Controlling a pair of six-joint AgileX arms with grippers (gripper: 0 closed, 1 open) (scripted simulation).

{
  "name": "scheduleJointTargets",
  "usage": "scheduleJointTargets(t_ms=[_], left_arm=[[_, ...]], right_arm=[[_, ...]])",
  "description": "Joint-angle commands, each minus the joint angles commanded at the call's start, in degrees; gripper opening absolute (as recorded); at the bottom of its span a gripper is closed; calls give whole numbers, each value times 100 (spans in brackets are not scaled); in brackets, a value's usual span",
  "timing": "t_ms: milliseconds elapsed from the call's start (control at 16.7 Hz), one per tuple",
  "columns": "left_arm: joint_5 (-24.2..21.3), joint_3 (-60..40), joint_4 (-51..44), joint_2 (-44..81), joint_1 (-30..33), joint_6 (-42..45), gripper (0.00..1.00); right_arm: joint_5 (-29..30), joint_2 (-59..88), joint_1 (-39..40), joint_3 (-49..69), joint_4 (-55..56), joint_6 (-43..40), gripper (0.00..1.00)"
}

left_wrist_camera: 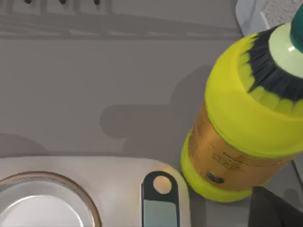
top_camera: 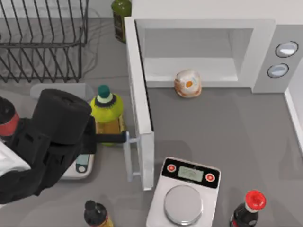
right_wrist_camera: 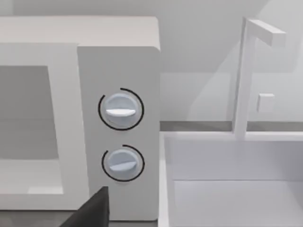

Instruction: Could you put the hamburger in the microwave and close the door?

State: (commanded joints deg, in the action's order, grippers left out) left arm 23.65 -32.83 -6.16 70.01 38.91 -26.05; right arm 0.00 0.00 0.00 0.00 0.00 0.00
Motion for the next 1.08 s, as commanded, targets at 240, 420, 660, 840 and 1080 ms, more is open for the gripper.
scheduleJointTargets(t_ms=[240, 420, 660, 840, 1080], left_arm=[[472, -665, -111, 940, 830, -582, 0], [855, -1139, -196, 1503, 1369, -1031, 0], [984, -1278, -238, 1626, 1503, -1165, 0], [1011, -1356, -288, 1687, 1516, -1238, 0], [1299, -2239, -631, 2478, 1897, -1653, 0]], right_arm=[[0, 0, 0, 0, 0, 0, 100], [0, 0, 0, 0, 0, 0, 100], [0, 0, 0, 0, 0, 0, 100], [0, 0, 0, 0, 0, 0, 100], [0, 0, 0, 0, 0, 0, 100]])
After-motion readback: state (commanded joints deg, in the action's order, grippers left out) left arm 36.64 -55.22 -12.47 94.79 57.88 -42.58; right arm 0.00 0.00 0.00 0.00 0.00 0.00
